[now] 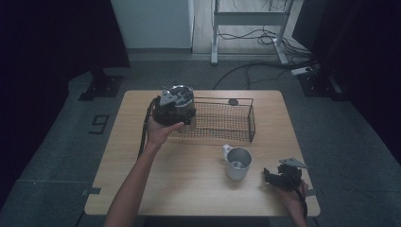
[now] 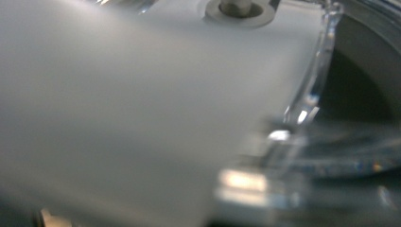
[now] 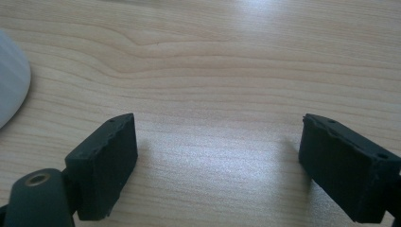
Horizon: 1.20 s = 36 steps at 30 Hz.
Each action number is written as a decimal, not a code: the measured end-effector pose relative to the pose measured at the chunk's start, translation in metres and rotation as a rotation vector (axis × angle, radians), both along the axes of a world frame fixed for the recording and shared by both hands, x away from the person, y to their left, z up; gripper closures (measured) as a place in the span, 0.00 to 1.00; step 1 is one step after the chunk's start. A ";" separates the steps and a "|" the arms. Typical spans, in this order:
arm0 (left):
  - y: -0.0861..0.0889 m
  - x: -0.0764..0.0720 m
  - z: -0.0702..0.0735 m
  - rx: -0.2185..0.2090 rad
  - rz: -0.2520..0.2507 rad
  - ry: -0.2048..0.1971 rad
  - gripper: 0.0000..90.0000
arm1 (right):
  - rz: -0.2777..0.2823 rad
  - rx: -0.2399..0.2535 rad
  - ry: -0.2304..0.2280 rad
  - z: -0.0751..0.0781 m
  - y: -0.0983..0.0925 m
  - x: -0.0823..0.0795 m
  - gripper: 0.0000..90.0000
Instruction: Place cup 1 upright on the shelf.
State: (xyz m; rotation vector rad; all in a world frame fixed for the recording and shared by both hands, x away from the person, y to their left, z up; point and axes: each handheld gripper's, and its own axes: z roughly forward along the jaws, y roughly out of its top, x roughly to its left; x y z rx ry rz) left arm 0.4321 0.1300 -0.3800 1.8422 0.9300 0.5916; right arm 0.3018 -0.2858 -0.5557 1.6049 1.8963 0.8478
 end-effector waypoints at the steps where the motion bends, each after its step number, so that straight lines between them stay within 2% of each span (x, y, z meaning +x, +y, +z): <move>1: -0.001 0.001 0.000 -0.001 0.001 0.000 0.04 | 0.000 0.000 0.000 0.000 0.000 0.000 0.14; 20: -0.008 0.022 0.001 0.007 0.011 0.004 0.04 | 0.000 0.001 0.000 0.000 0.000 0.000 0.14; 36: -0.004 0.045 -0.005 0.004 0.035 0.033 0.04 | 0.000 0.000 0.000 0.000 0.000 0.000 0.14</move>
